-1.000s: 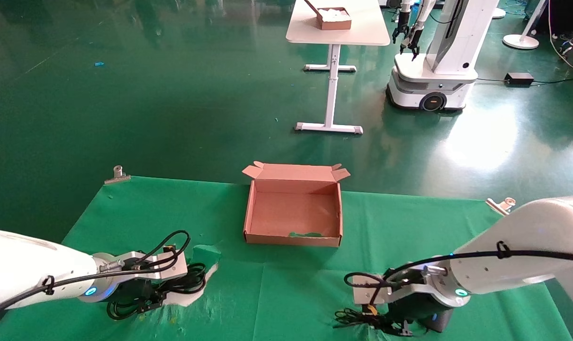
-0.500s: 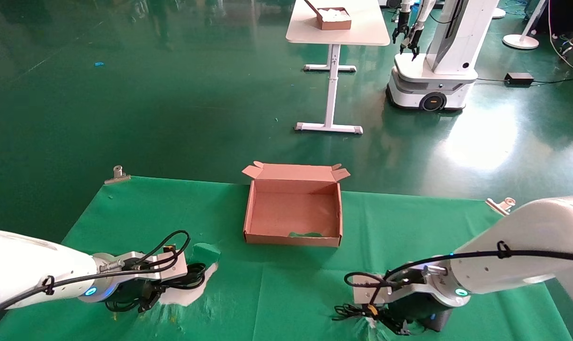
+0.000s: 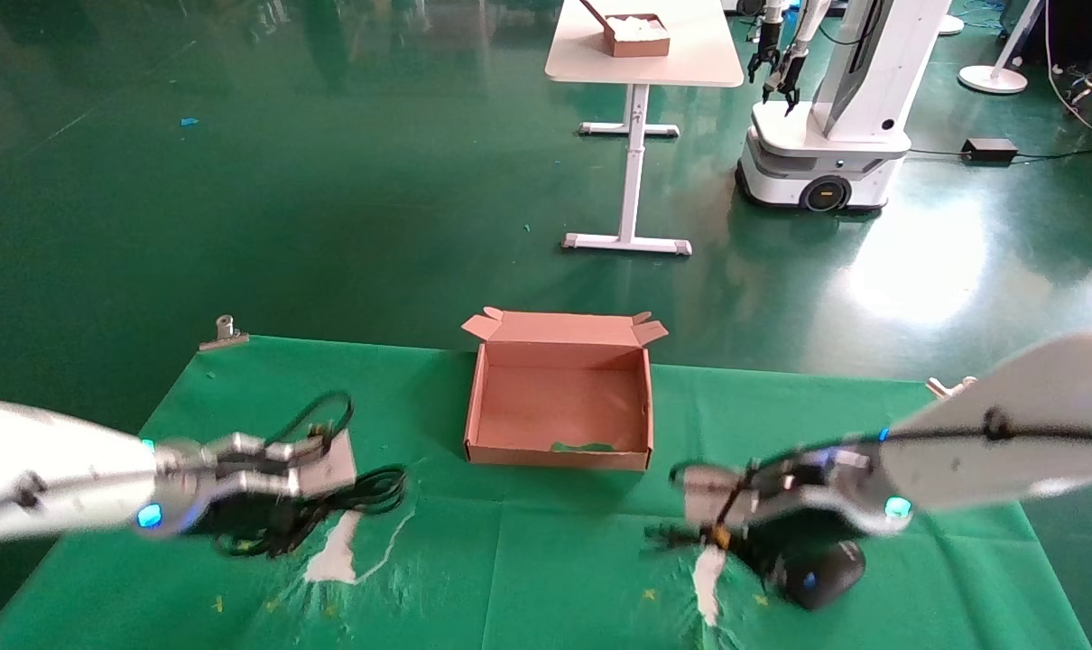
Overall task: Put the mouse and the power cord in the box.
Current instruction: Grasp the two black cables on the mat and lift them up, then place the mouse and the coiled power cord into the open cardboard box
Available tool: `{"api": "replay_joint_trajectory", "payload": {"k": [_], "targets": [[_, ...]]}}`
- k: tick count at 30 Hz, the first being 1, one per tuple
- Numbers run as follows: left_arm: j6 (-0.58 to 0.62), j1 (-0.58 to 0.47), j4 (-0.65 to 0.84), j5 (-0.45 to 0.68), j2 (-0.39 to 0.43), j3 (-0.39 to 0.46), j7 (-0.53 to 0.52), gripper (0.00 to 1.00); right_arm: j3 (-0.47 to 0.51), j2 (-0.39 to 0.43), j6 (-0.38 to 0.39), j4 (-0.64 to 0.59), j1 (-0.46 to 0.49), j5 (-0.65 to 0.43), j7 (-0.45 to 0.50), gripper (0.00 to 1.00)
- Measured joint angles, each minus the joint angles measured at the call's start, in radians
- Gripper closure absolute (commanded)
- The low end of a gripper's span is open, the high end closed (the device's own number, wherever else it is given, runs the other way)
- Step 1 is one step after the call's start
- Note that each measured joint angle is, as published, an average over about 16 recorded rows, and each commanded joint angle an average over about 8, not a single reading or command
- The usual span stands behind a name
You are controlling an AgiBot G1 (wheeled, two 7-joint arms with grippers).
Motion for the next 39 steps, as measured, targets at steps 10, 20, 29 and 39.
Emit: {"api": "replay_joint_trajectory", "payload": {"k": [10, 20, 29, 39], "targets": [[-0.075, -0.101, 0.098, -0.147, 0.138, -0.053, 0.124, 1.00, 0.047, 0.059, 0.029, 0.000, 0.125, -0.018, 0.010, 1.00], [-0.400, -0.091, 0.278, -0.031, 0.340, 0.119, 0.207, 0.83, 0.081, 0.148, -0.009, 0.079, 0.210, -0.031, 0.057, 1.00], [-0.630, -0.089, 0.335, 0.027, 0.376, 0.370, 0.135, 0.00, 0.091, 0.209, -0.062, 0.195, 0.224, -0.039, 0.123, 1.00], [-0.700, -0.128, 0.340, 0.000, 0.375, 0.548, 0.007, 0.00, 0.094, 0.204, -0.066, 0.247, 0.215, -0.037, 0.159, 1.00]]}}
